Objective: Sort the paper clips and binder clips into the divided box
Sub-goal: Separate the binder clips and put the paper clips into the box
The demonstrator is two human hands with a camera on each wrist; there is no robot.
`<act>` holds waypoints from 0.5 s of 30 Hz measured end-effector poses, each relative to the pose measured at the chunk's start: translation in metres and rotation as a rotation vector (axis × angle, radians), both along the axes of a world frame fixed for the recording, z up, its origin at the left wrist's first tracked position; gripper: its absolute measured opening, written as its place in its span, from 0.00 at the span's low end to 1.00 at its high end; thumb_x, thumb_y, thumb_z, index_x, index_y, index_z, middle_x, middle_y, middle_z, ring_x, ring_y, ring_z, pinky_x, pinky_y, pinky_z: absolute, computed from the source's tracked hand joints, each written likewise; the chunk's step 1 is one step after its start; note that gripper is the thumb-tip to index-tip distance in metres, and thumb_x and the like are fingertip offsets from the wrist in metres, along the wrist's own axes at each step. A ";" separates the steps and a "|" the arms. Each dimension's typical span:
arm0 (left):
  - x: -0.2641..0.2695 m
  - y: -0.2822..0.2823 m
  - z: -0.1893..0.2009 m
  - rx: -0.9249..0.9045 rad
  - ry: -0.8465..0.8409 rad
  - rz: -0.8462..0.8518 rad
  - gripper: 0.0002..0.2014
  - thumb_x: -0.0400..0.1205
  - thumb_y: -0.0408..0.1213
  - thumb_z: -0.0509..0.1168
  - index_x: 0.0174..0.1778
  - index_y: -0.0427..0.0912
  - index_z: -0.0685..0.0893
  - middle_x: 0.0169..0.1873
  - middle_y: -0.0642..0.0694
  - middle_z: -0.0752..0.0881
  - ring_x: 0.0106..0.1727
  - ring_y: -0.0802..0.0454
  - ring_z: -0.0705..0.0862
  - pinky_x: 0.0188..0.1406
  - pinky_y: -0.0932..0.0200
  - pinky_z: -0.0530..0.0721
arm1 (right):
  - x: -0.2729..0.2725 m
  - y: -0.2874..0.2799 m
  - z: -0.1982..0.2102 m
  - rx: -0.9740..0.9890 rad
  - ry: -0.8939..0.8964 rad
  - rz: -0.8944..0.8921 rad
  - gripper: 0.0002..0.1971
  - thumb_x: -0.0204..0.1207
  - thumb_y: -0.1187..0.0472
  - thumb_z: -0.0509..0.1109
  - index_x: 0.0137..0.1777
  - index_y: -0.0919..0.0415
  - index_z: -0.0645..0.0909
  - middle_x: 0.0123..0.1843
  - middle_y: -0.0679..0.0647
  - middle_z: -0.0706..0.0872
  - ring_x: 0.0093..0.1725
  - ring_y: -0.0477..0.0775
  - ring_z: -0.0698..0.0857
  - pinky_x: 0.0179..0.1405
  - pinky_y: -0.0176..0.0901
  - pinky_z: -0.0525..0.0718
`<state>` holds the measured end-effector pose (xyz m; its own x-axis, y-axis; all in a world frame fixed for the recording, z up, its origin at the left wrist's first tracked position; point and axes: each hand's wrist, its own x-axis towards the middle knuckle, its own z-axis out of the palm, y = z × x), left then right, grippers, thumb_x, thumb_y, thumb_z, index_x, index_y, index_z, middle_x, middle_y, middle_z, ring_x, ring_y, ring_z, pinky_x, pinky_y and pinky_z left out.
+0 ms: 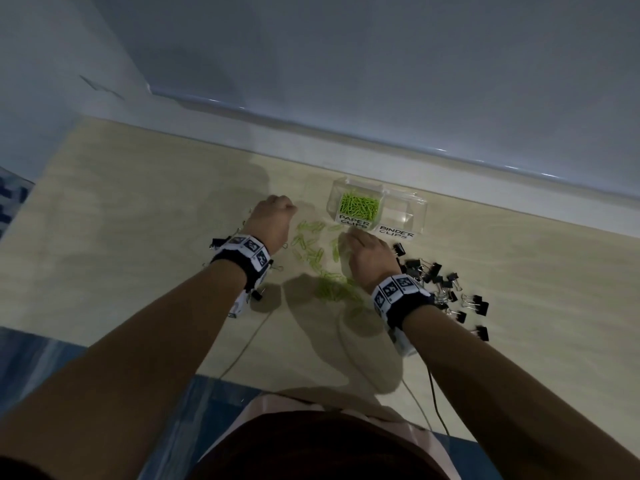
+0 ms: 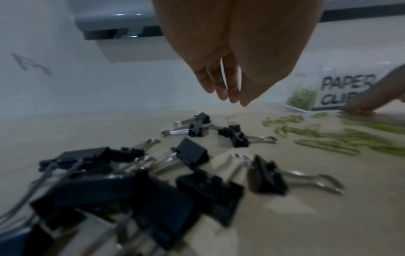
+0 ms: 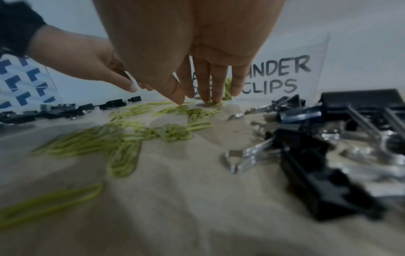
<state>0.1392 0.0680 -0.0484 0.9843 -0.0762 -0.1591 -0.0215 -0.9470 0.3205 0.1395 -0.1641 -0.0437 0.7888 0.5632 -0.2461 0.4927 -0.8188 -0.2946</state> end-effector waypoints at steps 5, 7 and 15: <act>-0.027 -0.034 -0.012 0.017 0.099 -0.035 0.15 0.80 0.28 0.60 0.63 0.35 0.77 0.61 0.38 0.77 0.62 0.39 0.76 0.59 0.43 0.79 | -0.026 -0.007 -0.001 0.013 -0.028 0.123 0.22 0.75 0.69 0.62 0.70 0.62 0.73 0.73 0.61 0.75 0.70 0.64 0.76 0.69 0.61 0.75; -0.041 -0.045 -0.015 -0.079 0.139 0.014 0.09 0.84 0.40 0.56 0.56 0.42 0.77 0.55 0.44 0.76 0.55 0.44 0.78 0.55 0.47 0.78 | -0.037 -0.013 -0.005 0.007 -0.042 0.228 0.21 0.73 0.70 0.65 0.67 0.62 0.77 0.70 0.61 0.79 0.66 0.65 0.80 0.63 0.62 0.81; -0.043 -0.051 -0.010 -0.171 0.081 0.001 0.18 0.79 0.25 0.59 0.65 0.36 0.80 0.61 0.39 0.78 0.62 0.42 0.75 0.65 0.51 0.75 | -0.004 0.017 0.018 0.011 0.055 0.167 0.33 0.72 0.74 0.61 0.79 0.60 0.62 0.79 0.59 0.67 0.75 0.63 0.70 0.71 0.55 0.73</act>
